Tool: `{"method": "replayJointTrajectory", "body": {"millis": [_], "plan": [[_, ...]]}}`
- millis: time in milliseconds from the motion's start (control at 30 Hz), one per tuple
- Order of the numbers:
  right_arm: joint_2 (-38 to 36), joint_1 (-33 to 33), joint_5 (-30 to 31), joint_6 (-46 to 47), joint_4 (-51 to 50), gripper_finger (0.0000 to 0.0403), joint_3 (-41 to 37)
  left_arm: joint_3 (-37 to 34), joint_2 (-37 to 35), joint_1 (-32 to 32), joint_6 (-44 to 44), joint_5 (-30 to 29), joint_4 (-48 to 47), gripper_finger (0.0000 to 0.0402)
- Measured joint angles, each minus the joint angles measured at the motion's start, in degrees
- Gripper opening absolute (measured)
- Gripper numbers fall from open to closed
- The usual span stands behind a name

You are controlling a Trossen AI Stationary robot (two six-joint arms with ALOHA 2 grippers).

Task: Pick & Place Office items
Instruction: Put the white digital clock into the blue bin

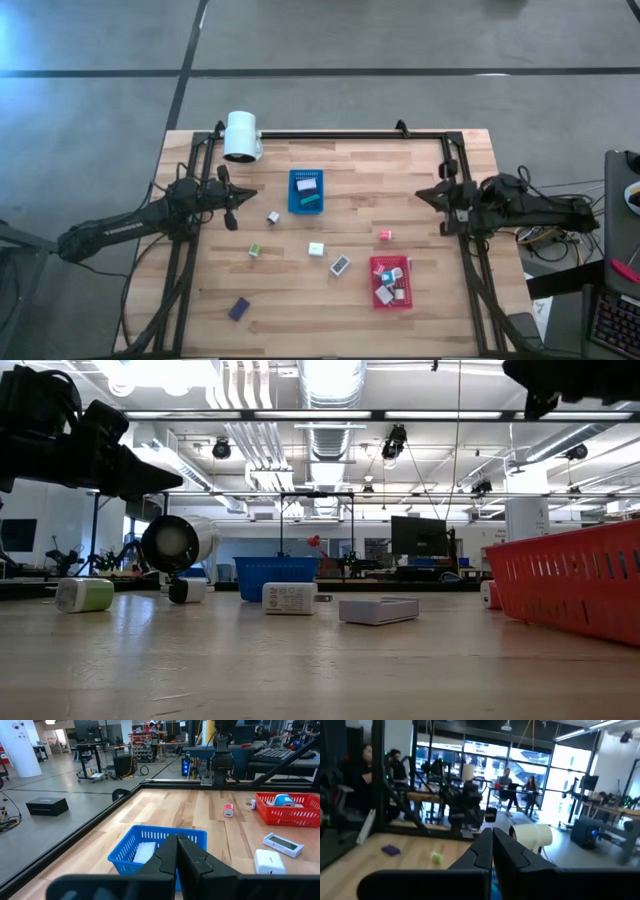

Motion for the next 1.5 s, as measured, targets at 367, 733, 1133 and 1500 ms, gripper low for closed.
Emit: {"method": "replayJointTrajectory", "body": {"millis": [367, 733, 1133, 1500], "plan": [[-7.81, 0.0, 0.36, 0.57, 13.19, 0.0008, -13.01, -0.01, 0.0, 0.0, 2.34, -0.37, 0.01, 0.001], [-7.83, 0.04, 0.32, 0.43, 14.09, 0.0008, -14.74, -0.01, -0.01, 0.0, 4.01, -0.36, 0.01, 0.001], [-7.61, 0.0, 2.64, 0.27, 14.37, 0.0008, -15.67, -0.01, 0.0, 0.0, -0.24, -0.35, 0.01, 0.001], [-6.5, 0.0, 3.23, 0.48, 14.31, 0.0008, -15.7, -0.01, 0.24, -0.29, -7.72, 1.18, 5.3, 0.001]]}}
